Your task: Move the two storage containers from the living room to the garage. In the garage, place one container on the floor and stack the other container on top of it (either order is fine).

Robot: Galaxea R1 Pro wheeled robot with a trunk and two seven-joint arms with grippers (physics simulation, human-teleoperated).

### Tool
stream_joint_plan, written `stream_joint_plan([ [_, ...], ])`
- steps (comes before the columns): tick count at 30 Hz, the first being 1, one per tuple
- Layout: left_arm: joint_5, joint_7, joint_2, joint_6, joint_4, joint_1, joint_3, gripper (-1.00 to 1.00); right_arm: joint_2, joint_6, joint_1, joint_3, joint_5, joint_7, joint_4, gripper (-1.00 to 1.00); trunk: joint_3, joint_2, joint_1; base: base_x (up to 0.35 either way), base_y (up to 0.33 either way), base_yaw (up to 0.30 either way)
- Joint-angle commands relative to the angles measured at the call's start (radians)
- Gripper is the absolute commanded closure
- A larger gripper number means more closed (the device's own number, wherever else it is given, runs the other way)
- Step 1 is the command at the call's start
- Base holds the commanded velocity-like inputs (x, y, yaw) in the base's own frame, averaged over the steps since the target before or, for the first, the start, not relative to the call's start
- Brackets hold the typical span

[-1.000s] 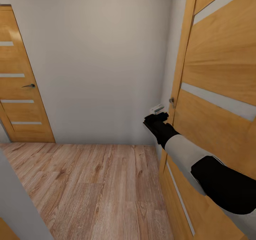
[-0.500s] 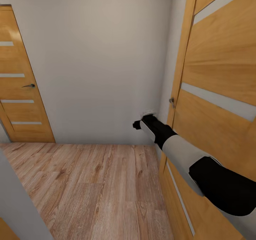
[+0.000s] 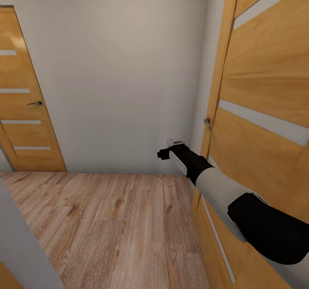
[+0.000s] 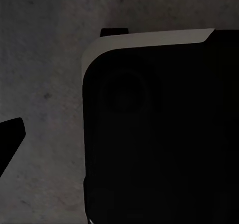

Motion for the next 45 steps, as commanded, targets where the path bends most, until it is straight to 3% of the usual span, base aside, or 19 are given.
stream_joint_plan([
  [1,0.000,0.001,0.000,-0.002,-0.001,0.000,-0.001,-1.00,0.000,0.002,-0.001,0.006,-0.010,-0.008,0.000,-1.00,-0.001,-0.001,0.000,0.000,0.000,0.000],
  [10,0.001,0.001,0.000,-0.002,-0.001,0.000,-0.001,-1.00,0.000,0.003,0.002,0.007,-0.010,-0.005,0.000,-1.00,-0.001,-0.001,0.000,0.000,0.000,0.000],
  [18,0.001,0.001,0.000,-0.002,-0.001,0.000,-0.001,-1.00,0.000,0.002,0.063,0.009,-0.007,-0.002,0.000,-1.00,-0.001,-0.001,0.000,0.000,0.000,0.000],
  [29,0.005,0.001,0.000,-0.002,-0.001,0.000,0.000,-1.00,0.000,-0.050,0.257,0.015,-0.002,-0.002,-0.001,-1.00,-0.001,-0.001,0.000,0.000,0.000,0.000],
  [36,0.006,0.001,0.000,-0.002,-0.001,0.001,0.001,-1.00,0.000,-0.069,0.386,0.017,0.069,-0.005,0.001,-1.00,-0.001,-0.001,0.000,0.000,0.000,0.000],
  [39,0.006,0.001,0.000,-0.001,-0.001,0.000,0.001,-1.00,0.000,-0.088,0.425,0.017,0.080,-0.004,0.002,-1.00,-0.001,-0.001,0.000,0.000,0.000,0.000],
  [45,0.007,0.001,0.000,-0.001,-0.001,0.001,0.001,-1.00,0.000,-0.102,0.444,0.018,0.086,-0.003,0.003,-1.00,-0.001,-0.001,0.000,0.000,0.000,0.000],
])
